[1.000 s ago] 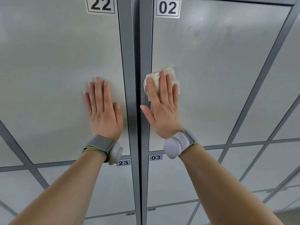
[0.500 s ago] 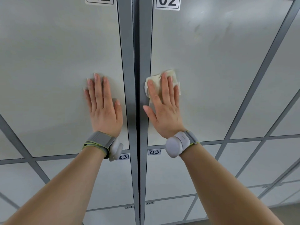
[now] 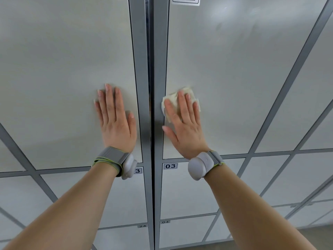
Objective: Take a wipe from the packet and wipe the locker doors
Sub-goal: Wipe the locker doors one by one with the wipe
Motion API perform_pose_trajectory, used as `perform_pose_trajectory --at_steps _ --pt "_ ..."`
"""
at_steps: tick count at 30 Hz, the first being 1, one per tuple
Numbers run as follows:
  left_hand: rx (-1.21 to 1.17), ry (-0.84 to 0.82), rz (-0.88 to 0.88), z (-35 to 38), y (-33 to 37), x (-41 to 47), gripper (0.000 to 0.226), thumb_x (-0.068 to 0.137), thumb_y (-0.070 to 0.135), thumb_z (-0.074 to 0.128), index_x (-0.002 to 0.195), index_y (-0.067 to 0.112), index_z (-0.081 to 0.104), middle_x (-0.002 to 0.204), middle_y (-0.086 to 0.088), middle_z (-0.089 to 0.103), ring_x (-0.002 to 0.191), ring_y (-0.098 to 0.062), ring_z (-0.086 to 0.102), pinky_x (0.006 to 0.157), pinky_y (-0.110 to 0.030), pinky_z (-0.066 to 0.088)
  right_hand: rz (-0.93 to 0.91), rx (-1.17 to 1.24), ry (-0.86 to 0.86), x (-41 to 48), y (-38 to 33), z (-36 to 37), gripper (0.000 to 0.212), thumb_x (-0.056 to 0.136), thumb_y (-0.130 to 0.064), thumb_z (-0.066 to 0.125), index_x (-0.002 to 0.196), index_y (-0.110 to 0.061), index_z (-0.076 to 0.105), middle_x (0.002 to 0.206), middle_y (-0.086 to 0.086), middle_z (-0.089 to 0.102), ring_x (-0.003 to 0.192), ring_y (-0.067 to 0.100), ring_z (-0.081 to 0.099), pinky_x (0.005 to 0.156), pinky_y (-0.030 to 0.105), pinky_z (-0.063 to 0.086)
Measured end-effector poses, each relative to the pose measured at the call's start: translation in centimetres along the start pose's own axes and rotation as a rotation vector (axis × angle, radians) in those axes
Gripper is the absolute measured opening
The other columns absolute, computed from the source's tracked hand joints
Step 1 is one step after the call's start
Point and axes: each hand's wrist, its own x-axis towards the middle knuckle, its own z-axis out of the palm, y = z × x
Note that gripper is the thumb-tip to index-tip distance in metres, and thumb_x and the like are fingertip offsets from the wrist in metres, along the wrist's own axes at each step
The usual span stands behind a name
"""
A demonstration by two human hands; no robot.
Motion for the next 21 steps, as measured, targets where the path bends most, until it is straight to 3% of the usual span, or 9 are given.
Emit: perform_pose_trajectory --at_steps 4,12,18,21 --pt "-0.007 -0.011 -0.006 0.0 0.1 -0.3 0.054 0.092 0.010 0.037 0.139 -0.013 0.026 0.146 -0.034 0.024 0.137 -0.042 0.011 0.118 -0.039 -0.002 0.043 0.034 0.039 1.6 -0.1 -0.3 0.059 0.095 -0.036 0.038 0.148 -0.013 0.024 0.154 0.024 0.010 0.143 0.035 0.001 0.117 0.047 -0.002" --pt "0.029 -0.004 0.004 0.1 0.0 -0.8 0.053 0.092 0.010 0.039 0.139 -0.013 0.028 0.145 -0.033 0.026 0.137 -0.043 0.014 0.118 -0.040 0.000 -0.079 -0.108 -0.117 -3.8 0.9 2.3 0.062 0.093 -0.041 0.039 0.148 -0.018 0.022 0.155 0.017 0.012 0.144 0.033 0.002 0.118 0.045 -0.001" --pt "0.011 -0.006 -0.026 0.5 0.3 -1.1 0.055 0.092 0.011 0.037 0.139 -0.015 0.027 0.145 -0.035 0.024 0.137 -0.044 0.011 0.118 -0.039 -0.003 0.042 0.010 0.028 -0.2 1.4 0.0 0.058 0.098 -0.042 0.031 0.147 -0.014 0.021 0.154 0.023 0.014 0.143 0.035 0.005 0.117 0.049 0.003" --pt "0.012 0.003 -0.039 0.7 0.5 -1.3 0.054 0.093 0.013 0.036 0.139 -0.014 0.026 0.145 -0.034 0.024 0.137 -0.043 0.011 0.118 -0.040 -0.003 0.071 -0.009 0.023 -0.2 1.4 0.3 0.059 0.098 -0.043 0.030 0.147 -0.014 0.018 0.153 0.024 0.013 0.143 0.036 0.003 0.116 0.048 0.001"
